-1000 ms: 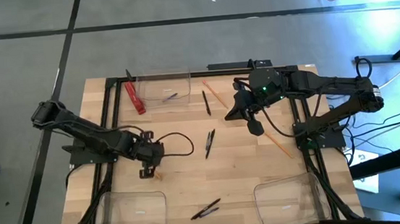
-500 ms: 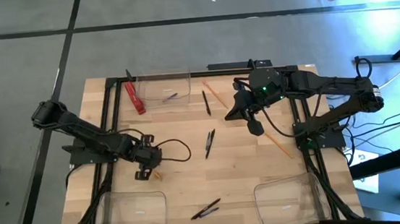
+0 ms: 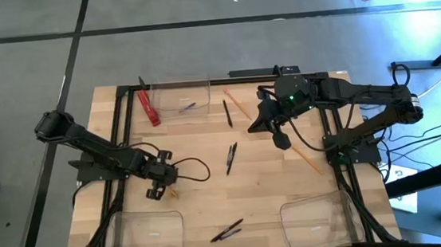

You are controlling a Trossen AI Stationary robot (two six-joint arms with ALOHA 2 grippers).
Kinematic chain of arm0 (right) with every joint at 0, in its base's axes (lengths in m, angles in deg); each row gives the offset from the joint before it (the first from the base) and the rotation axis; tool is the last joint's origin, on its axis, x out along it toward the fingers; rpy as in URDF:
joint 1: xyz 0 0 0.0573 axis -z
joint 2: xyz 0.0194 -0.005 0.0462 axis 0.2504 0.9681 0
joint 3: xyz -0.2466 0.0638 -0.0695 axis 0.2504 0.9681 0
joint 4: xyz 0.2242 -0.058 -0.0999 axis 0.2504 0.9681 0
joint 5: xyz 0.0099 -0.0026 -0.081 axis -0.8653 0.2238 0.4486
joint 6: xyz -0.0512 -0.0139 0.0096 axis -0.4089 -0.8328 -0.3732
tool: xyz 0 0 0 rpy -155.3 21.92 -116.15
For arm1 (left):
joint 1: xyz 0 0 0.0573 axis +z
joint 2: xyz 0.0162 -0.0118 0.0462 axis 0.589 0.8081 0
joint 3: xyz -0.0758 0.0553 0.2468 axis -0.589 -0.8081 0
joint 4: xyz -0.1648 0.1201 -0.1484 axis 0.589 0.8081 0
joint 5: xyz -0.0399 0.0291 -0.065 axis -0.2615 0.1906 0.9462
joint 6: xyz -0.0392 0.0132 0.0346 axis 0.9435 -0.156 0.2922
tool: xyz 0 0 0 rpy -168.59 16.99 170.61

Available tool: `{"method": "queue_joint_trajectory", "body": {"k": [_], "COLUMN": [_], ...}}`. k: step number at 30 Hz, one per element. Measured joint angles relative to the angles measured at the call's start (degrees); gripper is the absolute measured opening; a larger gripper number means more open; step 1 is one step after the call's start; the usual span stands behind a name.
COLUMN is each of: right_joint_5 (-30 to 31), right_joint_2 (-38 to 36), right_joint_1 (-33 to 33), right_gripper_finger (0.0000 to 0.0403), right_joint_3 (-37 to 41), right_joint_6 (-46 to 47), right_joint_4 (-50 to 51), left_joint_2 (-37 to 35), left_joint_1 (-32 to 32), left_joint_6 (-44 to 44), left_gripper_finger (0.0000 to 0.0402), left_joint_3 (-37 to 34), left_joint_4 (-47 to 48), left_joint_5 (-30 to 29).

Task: Sort crayons/erasers/pens/pencils in bins
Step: Put the black pen into the bottom left transparent bin

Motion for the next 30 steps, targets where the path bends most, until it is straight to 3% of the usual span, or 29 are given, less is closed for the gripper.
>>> {"method": "queue_joint_trajectory", "body": {"k": [30], "right_joint_5": [0.0], "right_joint_2": [0.0], "right_joint_1": [0.0], "right_gripper_finger": [0.0017], "right_joint_3": [0.0], "right_joint_6": [0.0], "right_joint_4": [0.0], "left_joint_2": [0.0], "left_joint_1": [0.0], "left_joint_6": [-4.7], "left_gripper_finger": [0.0096], "left_joint_3": [-2.2], "left_joint_4": [-2.2], "left_joint_5": [-1.6]}}
